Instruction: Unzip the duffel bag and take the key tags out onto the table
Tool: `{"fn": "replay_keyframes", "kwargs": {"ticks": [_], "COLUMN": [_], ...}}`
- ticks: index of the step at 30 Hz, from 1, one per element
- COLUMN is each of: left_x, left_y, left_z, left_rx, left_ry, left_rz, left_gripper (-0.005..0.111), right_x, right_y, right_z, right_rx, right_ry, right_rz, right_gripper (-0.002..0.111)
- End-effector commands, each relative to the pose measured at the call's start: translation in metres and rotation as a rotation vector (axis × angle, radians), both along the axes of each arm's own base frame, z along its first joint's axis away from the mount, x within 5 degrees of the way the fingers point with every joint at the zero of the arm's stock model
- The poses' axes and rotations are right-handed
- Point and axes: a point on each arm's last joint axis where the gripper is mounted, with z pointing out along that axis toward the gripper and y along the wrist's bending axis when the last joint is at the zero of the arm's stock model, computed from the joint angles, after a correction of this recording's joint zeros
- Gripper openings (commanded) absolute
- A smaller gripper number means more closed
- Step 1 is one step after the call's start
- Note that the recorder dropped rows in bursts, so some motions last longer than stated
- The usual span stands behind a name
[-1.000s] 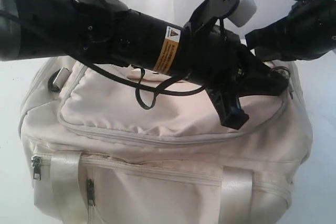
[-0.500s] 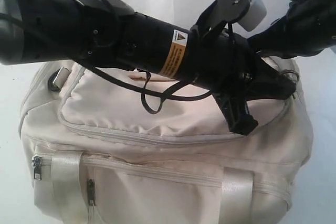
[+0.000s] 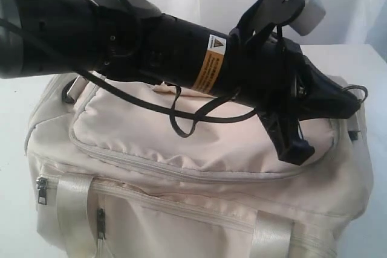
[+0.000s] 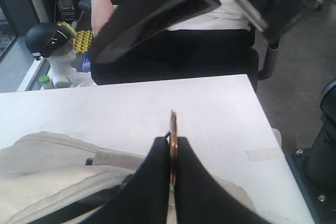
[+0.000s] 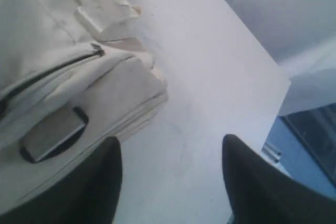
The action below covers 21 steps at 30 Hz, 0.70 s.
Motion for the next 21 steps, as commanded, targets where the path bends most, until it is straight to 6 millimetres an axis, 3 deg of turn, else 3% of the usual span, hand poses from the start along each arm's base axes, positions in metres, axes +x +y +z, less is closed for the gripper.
{"fn": "replay_keyframes", "kwargs": {"ticks": [1, 5, 13, 21], "left_x": [-0.012, -0.006, 0.005, 0.007], "left_y": [0.004, 0.016, 0.039, 0.042], "left_z": [0.019, 0.031, 0.043, 0.043], "left_rx": [-0.052, -0.076, -0.09, -0.09], "left_ry": [0.013, -0.002, 0.113, 0.118], "left_rz": [-0.047, -0.015, -0.02, -0.03], "left_gripper": [0.0, 0.0, 0.0, 0.0], "right_x": [-0.008, -0.009, 0.001, -0.006], "right_y": [0.008, 0.012, 0.022, 0.018], "right_z": [-0.025, -0.05, -0.06, -0.056], "right_rx": [-0.19, -0.318, -0.341, -0.05], "right_ry": [0.048, 0.049, -0.137, -0.066], "right_rz": [0.212, 0.326, 0.367, 0.106], "right_gripper": [0.054, 0.054, 0.065, 0.065]}}
